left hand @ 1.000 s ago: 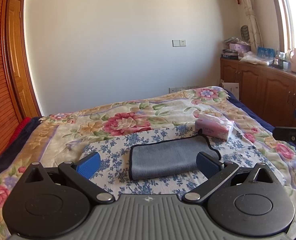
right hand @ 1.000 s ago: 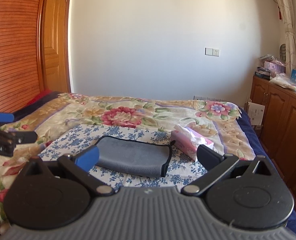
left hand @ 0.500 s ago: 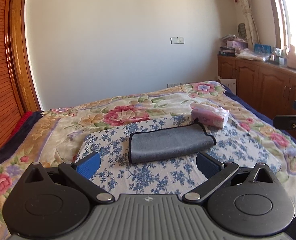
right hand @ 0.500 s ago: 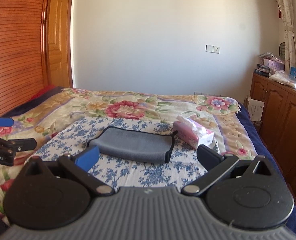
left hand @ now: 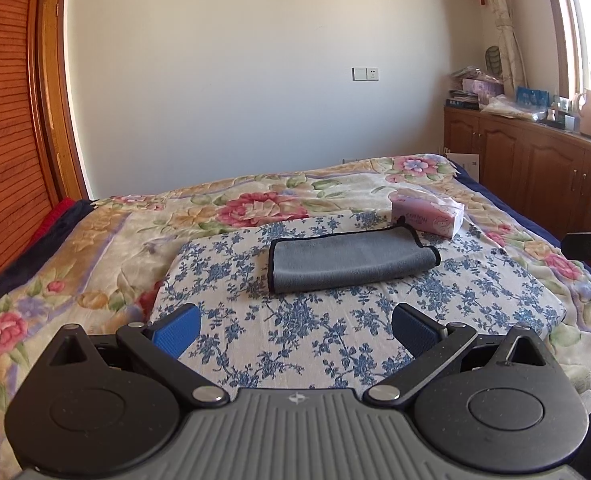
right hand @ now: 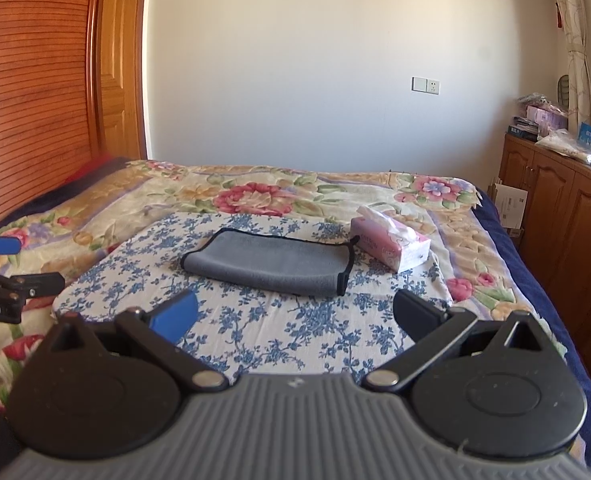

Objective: Fold towel

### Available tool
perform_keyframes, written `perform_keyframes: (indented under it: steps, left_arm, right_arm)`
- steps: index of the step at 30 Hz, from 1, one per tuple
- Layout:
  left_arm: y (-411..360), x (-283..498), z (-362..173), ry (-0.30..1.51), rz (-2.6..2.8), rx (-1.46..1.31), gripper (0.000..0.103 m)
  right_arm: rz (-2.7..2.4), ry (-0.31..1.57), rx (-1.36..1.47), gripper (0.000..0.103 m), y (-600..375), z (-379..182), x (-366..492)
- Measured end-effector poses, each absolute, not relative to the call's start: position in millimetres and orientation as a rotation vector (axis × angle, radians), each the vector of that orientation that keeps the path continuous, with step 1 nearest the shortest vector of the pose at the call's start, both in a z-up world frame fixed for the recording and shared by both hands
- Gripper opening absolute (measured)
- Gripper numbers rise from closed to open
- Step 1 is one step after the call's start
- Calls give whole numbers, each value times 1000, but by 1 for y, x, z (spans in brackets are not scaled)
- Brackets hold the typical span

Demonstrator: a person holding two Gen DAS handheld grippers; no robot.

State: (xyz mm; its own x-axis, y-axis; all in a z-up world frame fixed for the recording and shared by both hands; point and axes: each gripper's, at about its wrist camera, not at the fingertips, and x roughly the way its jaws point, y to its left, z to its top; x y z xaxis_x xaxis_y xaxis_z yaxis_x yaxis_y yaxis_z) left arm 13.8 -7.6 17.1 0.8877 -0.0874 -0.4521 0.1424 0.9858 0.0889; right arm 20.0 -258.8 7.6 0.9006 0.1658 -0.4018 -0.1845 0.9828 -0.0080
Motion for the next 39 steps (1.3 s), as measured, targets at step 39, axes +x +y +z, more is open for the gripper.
perform_keyframes:
  steps: [39]
  left_arm:
    - [2,2,-21,375,-86,101,103]
  right_arm:
    - [114,324,11,103,-256,-25,10]
